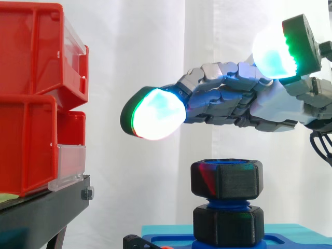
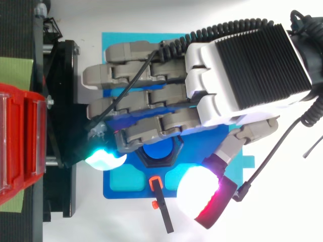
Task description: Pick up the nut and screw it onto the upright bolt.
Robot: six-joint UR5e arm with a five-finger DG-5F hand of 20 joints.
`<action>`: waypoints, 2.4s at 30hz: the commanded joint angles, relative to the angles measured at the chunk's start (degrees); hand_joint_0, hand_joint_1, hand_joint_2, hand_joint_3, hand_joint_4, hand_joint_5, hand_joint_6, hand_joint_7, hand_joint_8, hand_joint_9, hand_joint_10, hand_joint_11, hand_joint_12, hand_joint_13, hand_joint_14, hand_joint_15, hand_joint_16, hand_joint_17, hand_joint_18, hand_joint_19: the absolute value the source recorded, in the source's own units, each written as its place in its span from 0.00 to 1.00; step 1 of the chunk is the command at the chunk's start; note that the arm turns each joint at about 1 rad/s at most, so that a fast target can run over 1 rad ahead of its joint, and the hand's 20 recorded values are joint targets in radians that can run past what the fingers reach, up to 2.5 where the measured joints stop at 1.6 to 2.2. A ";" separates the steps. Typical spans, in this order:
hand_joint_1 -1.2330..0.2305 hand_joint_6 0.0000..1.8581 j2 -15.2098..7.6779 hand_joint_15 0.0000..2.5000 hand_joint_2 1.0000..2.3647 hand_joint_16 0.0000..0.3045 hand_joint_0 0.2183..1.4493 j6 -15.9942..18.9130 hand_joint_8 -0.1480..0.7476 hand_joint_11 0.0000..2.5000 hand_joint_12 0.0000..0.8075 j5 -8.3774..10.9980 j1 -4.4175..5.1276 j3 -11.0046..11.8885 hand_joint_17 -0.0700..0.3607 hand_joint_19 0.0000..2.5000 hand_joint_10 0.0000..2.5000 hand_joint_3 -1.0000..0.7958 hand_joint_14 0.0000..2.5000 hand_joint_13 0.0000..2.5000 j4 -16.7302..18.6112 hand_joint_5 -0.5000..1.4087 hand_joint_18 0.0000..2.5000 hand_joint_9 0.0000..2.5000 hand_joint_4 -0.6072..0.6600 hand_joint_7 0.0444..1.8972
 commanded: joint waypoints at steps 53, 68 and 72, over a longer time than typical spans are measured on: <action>0.73 0.27 -0.04 0.00 0.00 0.09 0.22 0.86 0.40 0.00 0.29 -1.25 -3.02 -3.54 0.30 0.00 0.00 0.28 0.00 0.04 2.47 0.20 0.00 0.15 0.66 0.39; 0.70 0.27 -0.04 0.00 0.00 0.08 0.23 0.16 0.42 0.00 0.27 -3.00 -4.96 -3.45 0.28 0.00 0.00 0.28 0.00 0.07 2.65 0.24 0.00 0.20 0.70 0.51; 0.69 0.27 -0.04 0.00 0.00 0.07 0.23 0.16 0.42 0.00 0.26 -3.97 -5.57 -3.19 0.27 0.00 0.00 0.28 0.00 0.09 2.39 0.25 0.00 0.23 0.67 0.58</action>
